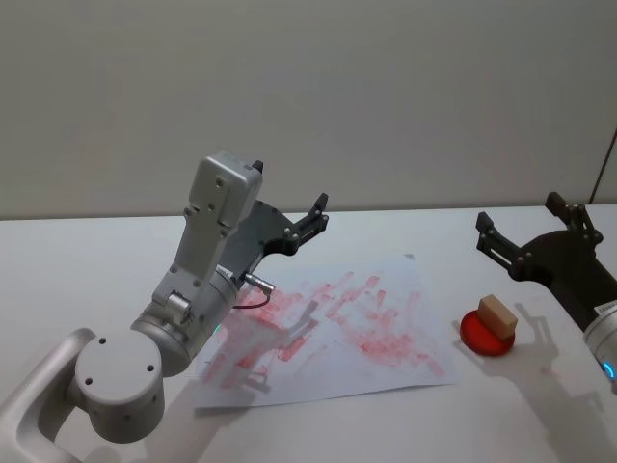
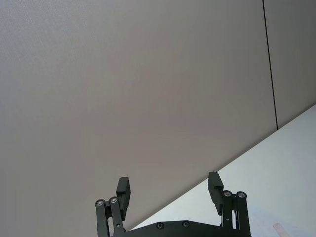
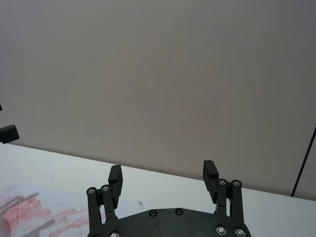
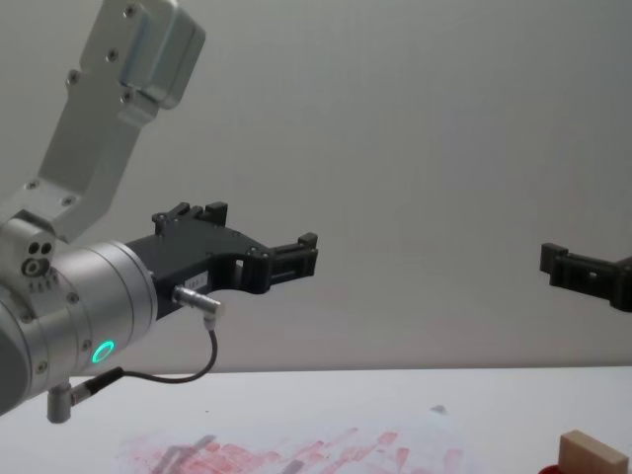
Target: Use the one hand to pick up the stamp and affix it onto the A4 paper.
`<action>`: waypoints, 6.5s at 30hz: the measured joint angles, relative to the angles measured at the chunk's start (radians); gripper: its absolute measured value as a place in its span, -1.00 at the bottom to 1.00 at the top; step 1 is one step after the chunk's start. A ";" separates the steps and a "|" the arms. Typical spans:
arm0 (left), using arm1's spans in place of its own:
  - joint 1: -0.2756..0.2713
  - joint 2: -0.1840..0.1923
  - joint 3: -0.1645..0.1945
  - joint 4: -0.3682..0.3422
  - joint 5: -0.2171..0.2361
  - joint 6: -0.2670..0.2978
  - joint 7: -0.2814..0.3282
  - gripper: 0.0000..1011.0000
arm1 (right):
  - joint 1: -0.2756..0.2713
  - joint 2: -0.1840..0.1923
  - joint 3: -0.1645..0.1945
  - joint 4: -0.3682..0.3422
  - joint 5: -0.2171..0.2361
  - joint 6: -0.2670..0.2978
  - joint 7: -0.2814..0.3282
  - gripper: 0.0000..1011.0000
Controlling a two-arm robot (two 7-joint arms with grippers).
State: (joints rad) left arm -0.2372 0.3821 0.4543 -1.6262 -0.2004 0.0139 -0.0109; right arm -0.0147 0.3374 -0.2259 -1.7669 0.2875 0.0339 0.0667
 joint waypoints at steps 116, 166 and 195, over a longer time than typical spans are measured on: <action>0.000 0.000 0.000 0.000 0.000 0.000 0.000 0.98 | 0.031 -0.058 -0.027 0.136 -0.091 0.364 0.003 0.12; 0.000 0.000 0.000 0.000 0.000 0.000 0.000 0.98 | 0.171 -0.123 -0.067 0.195 -0.172 0.197 0.264 -0.57; 0.000 0.000 0.000 0.000 0.000 0.000 0.000 0.98 | 0.247 -0.175 -0.117 0.334 -0.199 0.408 0.391 -0.57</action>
State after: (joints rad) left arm -0.2372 0.3821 0.4542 -1.6262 -0.2004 0.0138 -0.0109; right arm 0.2328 0.1628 -0.3426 -1.4331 0.0881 0.4421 0.4575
